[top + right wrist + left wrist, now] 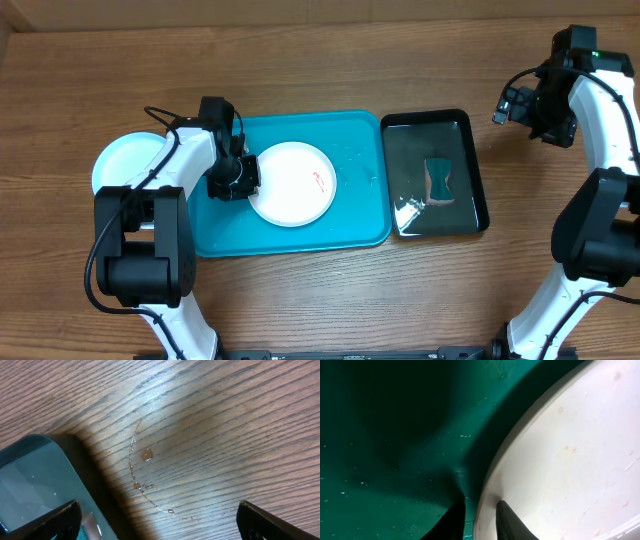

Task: Clean dirty plates on tray and stack at the side
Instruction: 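Drag white plate toward tray center with left gripper, then lower right gripper into black tray and grasp the green sponge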

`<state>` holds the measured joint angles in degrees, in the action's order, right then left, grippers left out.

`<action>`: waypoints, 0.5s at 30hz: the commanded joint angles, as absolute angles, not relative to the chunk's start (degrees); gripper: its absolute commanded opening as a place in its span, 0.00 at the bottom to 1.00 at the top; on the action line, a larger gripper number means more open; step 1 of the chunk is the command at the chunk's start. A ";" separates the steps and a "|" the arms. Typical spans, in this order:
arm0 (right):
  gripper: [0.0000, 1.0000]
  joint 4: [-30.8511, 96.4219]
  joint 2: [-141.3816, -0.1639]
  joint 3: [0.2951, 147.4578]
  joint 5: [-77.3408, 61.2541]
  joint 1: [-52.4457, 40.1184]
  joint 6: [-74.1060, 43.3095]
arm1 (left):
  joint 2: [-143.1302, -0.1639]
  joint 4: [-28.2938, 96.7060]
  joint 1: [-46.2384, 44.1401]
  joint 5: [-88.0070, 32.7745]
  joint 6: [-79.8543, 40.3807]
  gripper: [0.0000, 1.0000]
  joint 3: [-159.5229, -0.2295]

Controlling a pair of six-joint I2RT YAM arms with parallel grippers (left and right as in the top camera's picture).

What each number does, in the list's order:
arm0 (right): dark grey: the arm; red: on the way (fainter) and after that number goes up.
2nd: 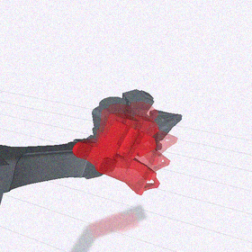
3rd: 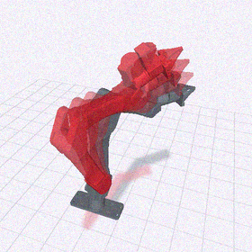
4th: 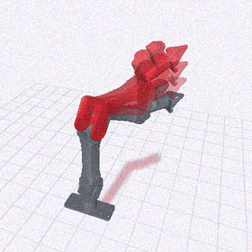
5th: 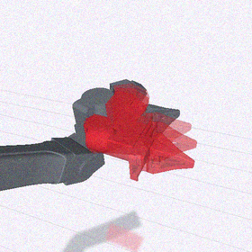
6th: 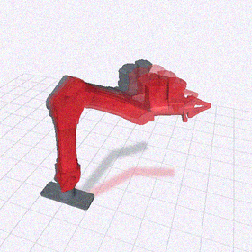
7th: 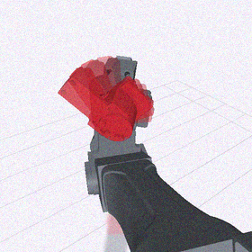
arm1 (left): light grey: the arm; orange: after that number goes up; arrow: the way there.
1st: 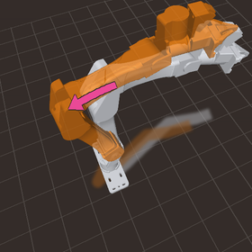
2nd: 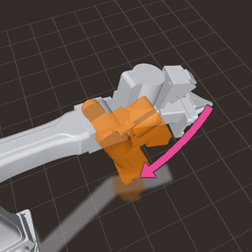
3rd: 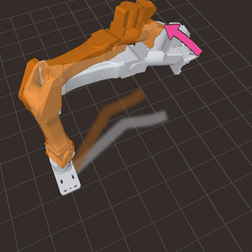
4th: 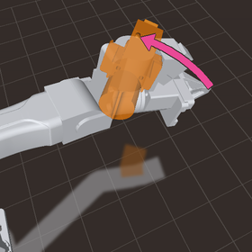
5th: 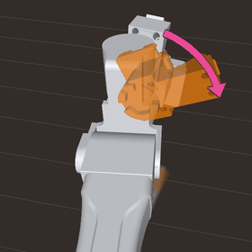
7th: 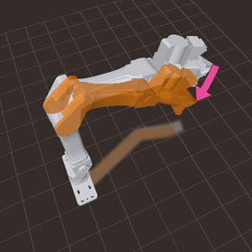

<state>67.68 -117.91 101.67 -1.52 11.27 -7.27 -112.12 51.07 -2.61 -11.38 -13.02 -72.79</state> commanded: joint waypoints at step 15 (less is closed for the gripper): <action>1.00 67.53 -116.16 102.87 -1.74 11.64 -7.53 | -110.87 53.15 -2.61 -11.42 -6.35 0.26 -76.62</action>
<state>67.70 -117.91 101.67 -1.52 11.27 -7.31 -112.12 53.28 -2.61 -11.38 -8.45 -75.40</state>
